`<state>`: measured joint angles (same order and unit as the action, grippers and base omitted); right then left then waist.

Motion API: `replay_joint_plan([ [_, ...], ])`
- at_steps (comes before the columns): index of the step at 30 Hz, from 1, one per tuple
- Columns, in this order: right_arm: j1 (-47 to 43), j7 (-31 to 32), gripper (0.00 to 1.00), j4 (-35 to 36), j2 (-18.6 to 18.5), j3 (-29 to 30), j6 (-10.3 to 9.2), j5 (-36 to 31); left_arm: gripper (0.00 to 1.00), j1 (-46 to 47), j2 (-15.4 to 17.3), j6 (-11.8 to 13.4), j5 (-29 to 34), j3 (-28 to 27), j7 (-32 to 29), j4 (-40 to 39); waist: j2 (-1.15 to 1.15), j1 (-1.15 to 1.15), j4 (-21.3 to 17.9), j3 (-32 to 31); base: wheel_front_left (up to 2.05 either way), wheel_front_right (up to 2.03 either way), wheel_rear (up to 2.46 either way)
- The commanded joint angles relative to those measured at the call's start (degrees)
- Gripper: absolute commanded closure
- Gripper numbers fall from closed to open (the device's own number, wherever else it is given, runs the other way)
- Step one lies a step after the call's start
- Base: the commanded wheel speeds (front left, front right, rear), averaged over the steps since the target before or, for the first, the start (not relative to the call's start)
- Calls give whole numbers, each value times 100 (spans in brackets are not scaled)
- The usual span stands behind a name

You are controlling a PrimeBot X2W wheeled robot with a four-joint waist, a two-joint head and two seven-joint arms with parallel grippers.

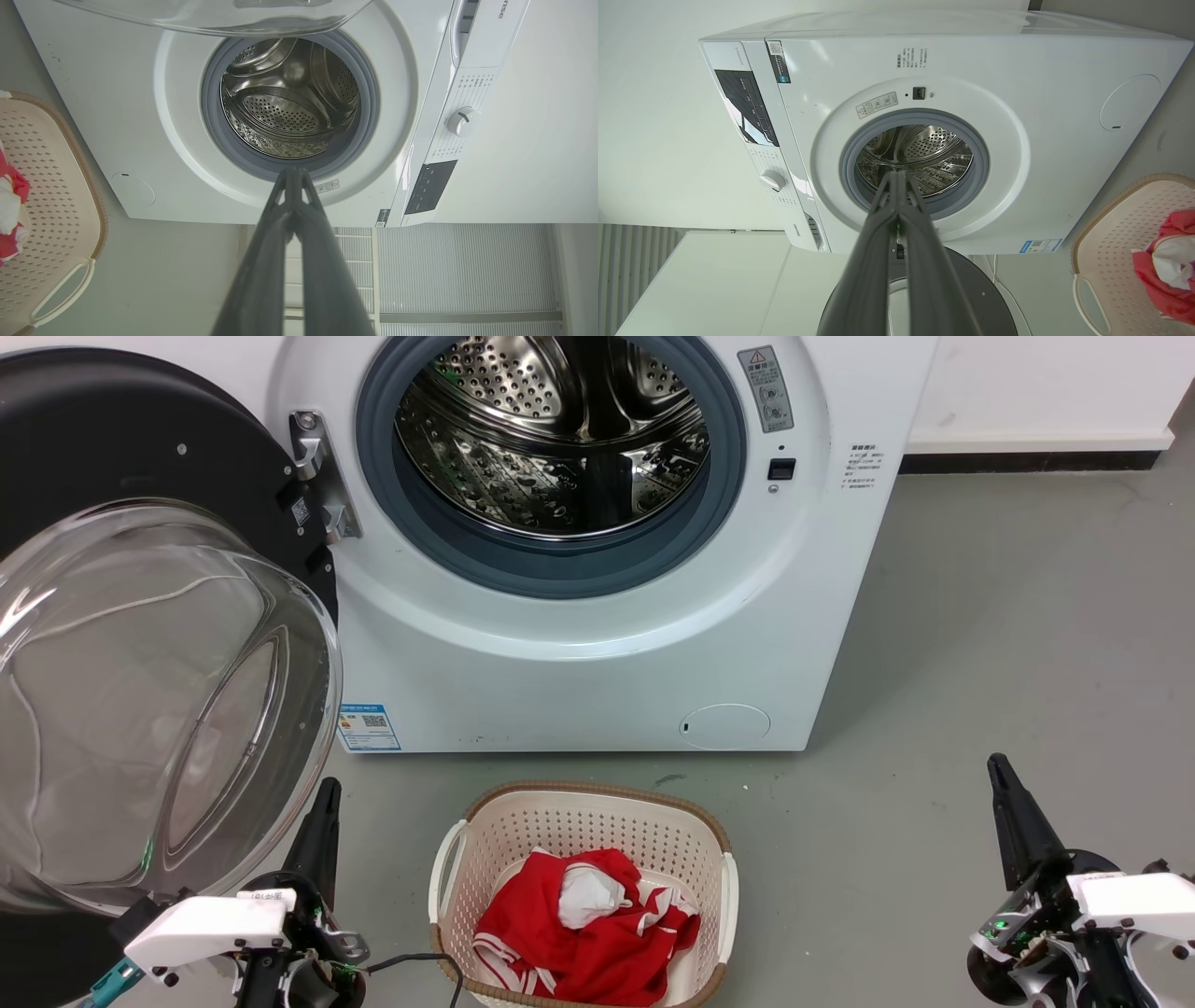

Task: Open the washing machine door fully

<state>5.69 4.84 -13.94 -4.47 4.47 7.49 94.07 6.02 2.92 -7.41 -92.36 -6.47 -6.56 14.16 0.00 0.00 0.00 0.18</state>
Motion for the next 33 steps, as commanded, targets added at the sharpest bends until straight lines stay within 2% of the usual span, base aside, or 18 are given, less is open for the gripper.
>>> replay_joint_plan([
  [1,69,19,100,-12,21,9,0,1,100,51,-8,-25,-9,-21,-18,5,0,0,0,0,0,0,0],
  [33,78,75,100,-15,68,84,0,-77,100,49,-7,-25,-9,-19,-16,3,0,0,0,0,0,0,0],
])
